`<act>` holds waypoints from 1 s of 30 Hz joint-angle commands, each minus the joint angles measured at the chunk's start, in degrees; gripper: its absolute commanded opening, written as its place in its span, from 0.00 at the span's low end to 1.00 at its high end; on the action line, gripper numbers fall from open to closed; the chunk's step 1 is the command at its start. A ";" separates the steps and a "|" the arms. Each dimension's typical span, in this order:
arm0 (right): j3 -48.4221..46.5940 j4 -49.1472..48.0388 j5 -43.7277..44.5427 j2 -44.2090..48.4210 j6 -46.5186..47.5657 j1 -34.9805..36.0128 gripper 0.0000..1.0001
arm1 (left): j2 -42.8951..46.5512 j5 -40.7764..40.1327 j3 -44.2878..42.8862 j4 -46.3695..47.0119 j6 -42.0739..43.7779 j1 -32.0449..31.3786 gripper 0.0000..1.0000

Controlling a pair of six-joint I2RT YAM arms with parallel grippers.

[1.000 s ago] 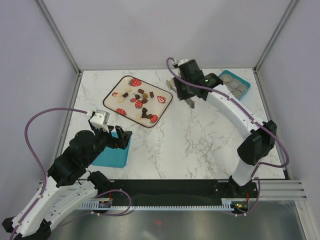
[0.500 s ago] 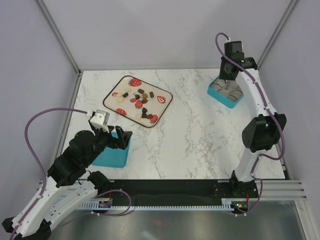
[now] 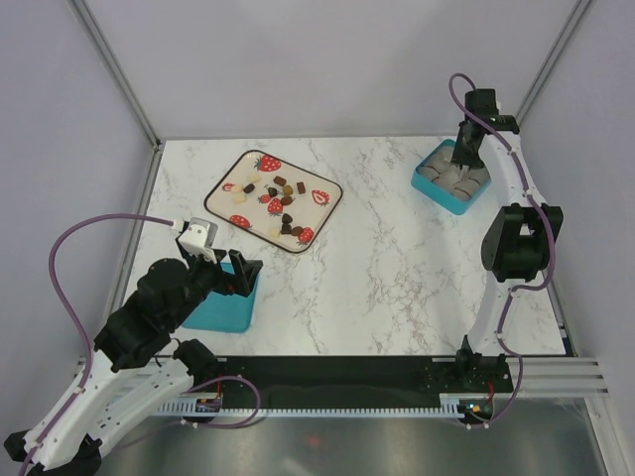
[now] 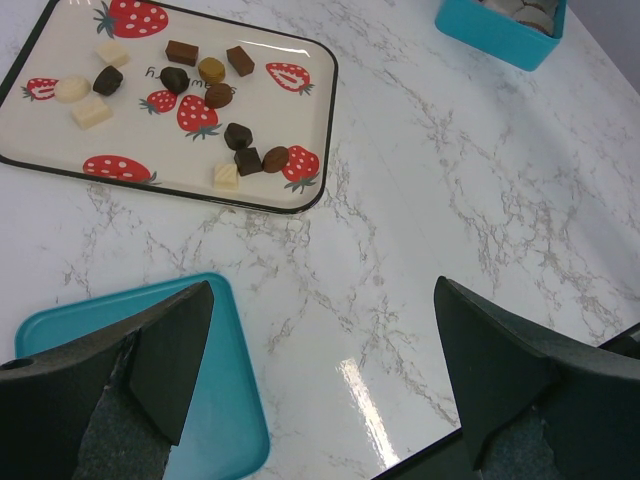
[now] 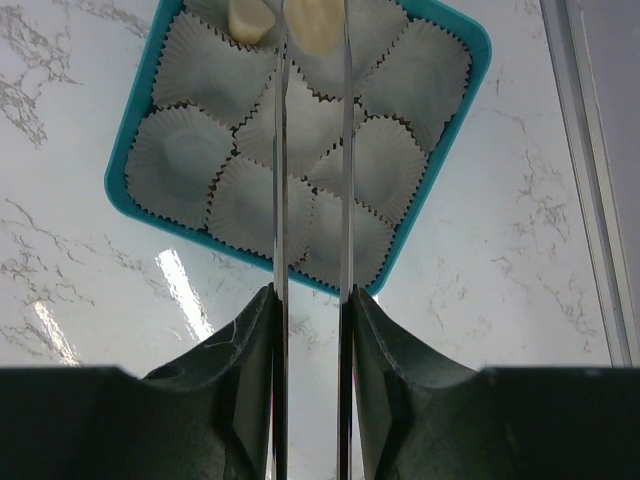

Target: Pack the chocolate

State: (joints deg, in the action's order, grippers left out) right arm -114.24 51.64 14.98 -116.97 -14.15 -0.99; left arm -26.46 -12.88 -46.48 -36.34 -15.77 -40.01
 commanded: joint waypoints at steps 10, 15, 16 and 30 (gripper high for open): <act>-1.70 -1.71 -1.27 -1.68 -1.40 -1.73 0.39 | 0.09 0.14 0.34 1.01 2.06 -0.24 1.00; 0.23 -1.89 -1.01 -1.77 -1.84 -2.08 0.40 | 0.09 0.23 0.25 1.01 2.06 -0.24 1.00; 0.68 -1.98 -0.83 -1.69 -1.84 -2.17 0.40 | 0.09 0.23 0.34 1.01 2.06 -0.24 1.00; 0.68 -3.39 -2.41 -3.00 -1.23 -3.40 0.43 | -0.26 0.14 0.34 1.09 2.06 -0.24 1.00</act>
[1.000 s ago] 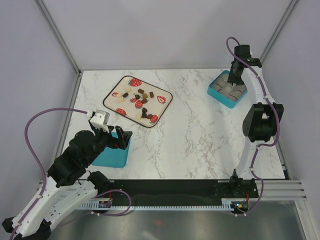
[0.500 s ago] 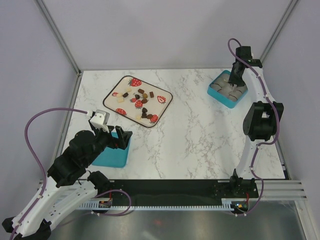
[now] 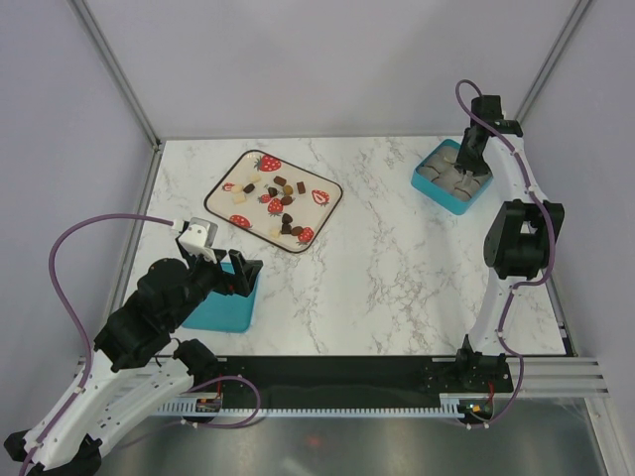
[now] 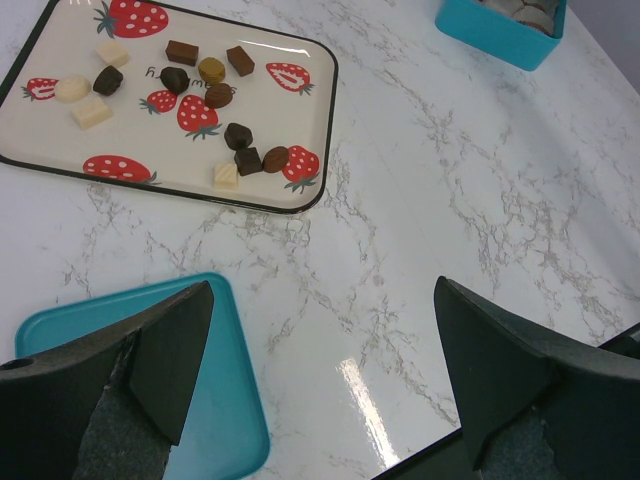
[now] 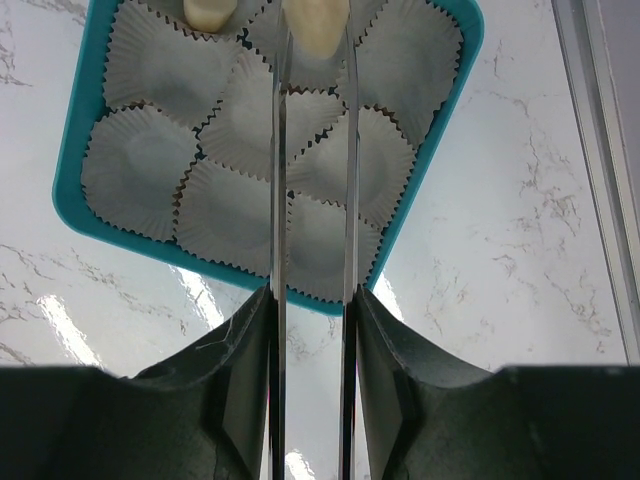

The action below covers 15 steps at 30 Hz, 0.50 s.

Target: Pack the chocolate

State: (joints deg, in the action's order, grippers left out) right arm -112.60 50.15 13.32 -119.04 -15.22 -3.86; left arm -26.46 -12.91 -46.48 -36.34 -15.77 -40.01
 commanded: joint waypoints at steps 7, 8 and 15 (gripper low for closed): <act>-0.87 -2.07 -1.81 -1.19 -0.25 -0.71 0.46 | -0.26 0.16 0.25 1.01 2.06 -0.24 1.00; -0.96 -1.99 -1.72 -1.19 -0.16 -0.80 0.47 | -0.17 0.16 0.25 1.01 2.06 -0.24 1.00; -1.31 -2.07 -2.42 -0.05 -0.25 -0.71 0.49 | -0.26 0.08 0.34 1.01 2.06 -0.24 1.00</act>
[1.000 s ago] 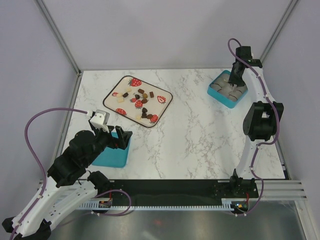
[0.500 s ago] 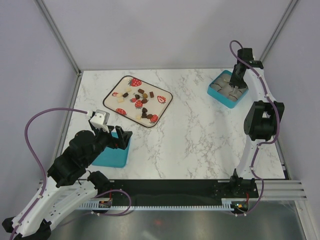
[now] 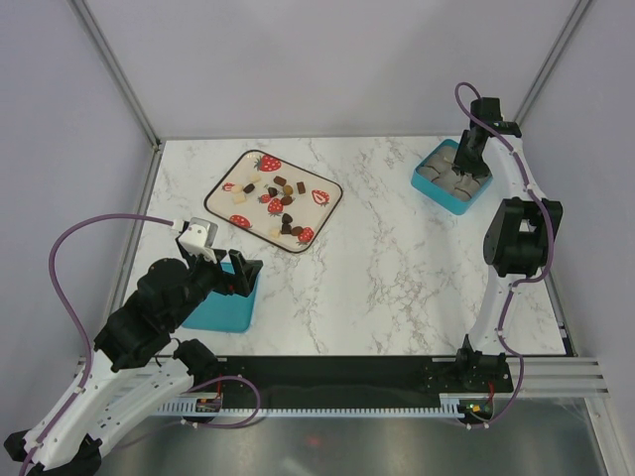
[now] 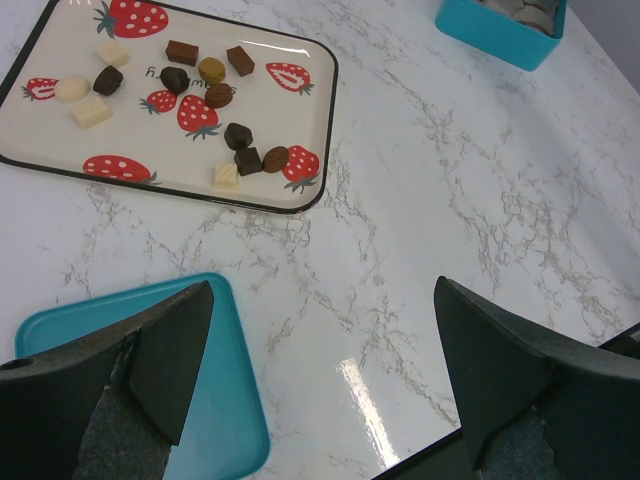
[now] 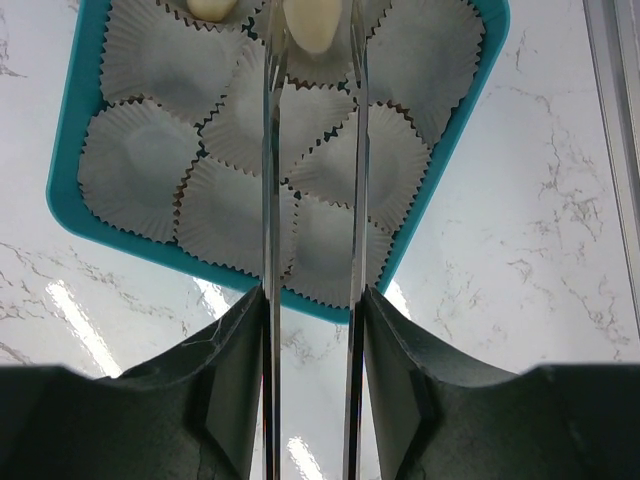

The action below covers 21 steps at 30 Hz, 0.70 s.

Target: Pack the chocolate

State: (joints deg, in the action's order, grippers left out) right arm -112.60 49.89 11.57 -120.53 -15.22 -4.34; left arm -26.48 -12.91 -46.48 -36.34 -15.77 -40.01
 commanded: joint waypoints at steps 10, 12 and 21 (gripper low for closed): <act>2.20 -1.99 -3.22 8.81 -0.60 2.22 0.48 | -0.33 -0.01 0.42 1.01 2.06 -0.24 1.00; 3.78 -2.34 -3.05 11.00 -0.34 5.11 0.48 | -0.41 -0.01 0.42 1.09 2.06 -0.16 1.00; 20.04 -11.74 -8.92 22.08 1.07 24.87 0.48 | -0.15 -0.54 0.34 1.01 2.06 -0.24 1.00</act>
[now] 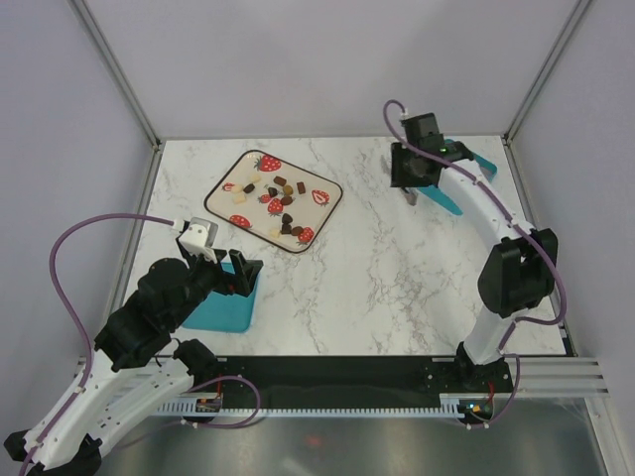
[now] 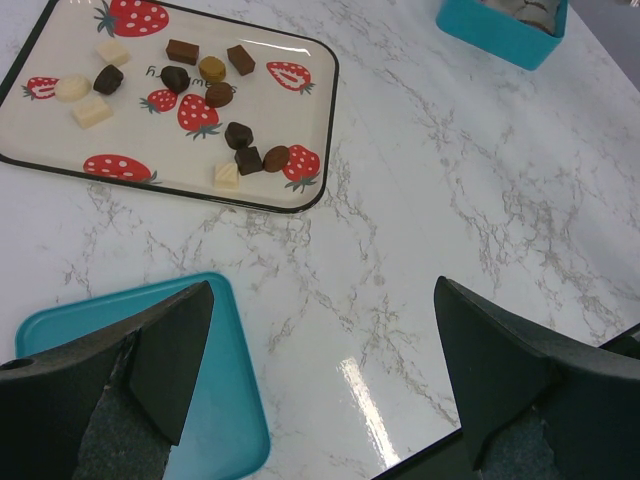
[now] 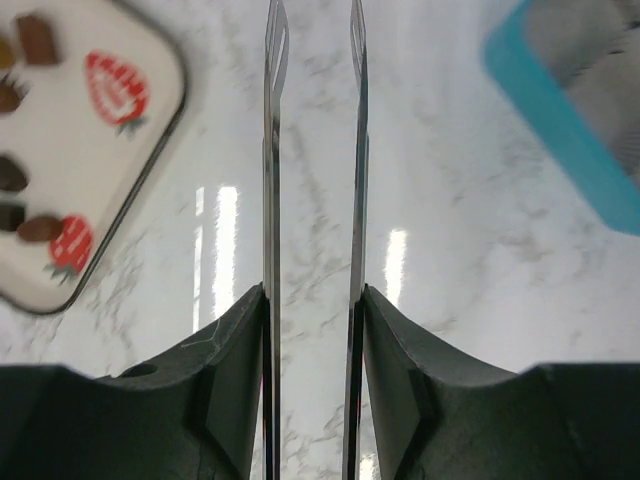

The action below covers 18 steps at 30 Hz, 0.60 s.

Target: Pack the chocolate

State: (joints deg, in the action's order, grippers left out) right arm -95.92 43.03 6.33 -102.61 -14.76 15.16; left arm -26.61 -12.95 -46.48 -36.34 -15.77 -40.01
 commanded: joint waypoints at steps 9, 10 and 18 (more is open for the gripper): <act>10.49 -9.45 -6.24 6.19 4.39 21.21 0.51 | 0.33 -0.67 0.25 1.09 2.06 -0.24 1.00; 10.84 -9.45 -8.59 5.84 5.52 22.10 0.52 | 0.51 -0.76 0.34 1.09 2.06 -0.24 1.00; 12.16 -9.36 -9.49 3.56 9.40 26.85 0.56 | 0.86 -0.94 0.25 1.09 2.06 -0.16 1.00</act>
State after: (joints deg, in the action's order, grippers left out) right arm -83.74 36.56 -2.15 -99.11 -7.86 41.52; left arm -26.15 -12.99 -46.48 -36.34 -15.77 -40.01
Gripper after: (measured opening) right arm 0.554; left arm 0.993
